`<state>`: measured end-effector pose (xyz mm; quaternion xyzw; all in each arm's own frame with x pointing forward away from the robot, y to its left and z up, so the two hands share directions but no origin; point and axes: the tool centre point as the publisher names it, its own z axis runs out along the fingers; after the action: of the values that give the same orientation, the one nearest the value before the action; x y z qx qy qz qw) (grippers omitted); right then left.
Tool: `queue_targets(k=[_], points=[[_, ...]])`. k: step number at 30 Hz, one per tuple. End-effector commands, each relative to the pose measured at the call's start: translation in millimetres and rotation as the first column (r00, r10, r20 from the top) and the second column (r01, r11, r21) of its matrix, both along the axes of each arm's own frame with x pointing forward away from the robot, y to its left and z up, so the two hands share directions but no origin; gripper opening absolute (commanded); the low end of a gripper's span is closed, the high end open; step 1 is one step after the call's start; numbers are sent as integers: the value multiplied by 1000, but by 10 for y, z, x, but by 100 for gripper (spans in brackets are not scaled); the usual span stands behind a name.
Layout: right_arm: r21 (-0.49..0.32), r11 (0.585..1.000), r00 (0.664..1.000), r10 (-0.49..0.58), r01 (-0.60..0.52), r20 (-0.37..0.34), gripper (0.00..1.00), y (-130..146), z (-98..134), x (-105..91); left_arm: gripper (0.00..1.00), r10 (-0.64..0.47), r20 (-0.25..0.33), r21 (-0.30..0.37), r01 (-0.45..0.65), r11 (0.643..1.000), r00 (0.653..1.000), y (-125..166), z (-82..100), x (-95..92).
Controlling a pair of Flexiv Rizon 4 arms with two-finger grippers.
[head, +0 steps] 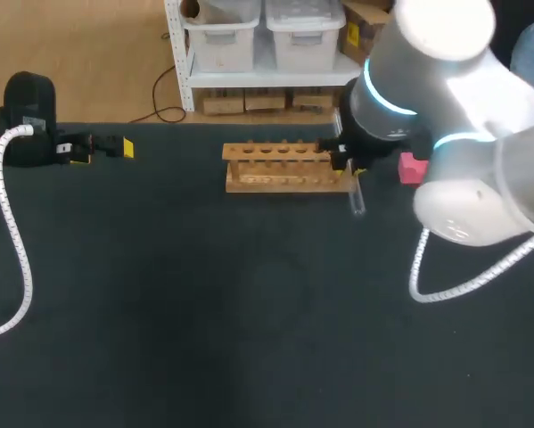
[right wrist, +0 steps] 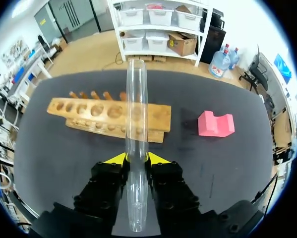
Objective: Grasp the test tube, adjust it, and insert it.
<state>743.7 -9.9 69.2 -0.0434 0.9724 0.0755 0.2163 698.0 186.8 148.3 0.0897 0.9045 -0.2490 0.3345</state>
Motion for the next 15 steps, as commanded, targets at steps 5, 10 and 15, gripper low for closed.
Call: queue_targets(k=[5,10,15], points=[[141,990,969,-26,-10,248,0,-187,303,-155,100,1,-1,1,-1,1000,1000,-4,3,0],[217,975,935,-27,-54,352,0,-193,514,-91,100,1,-1,1,-1,1000,1000,-4,3,0],[268,952,874,-2,-148,486,0,-150,688,-42,100,1,-1,1,-1,1000,1000,-4,3,0]])
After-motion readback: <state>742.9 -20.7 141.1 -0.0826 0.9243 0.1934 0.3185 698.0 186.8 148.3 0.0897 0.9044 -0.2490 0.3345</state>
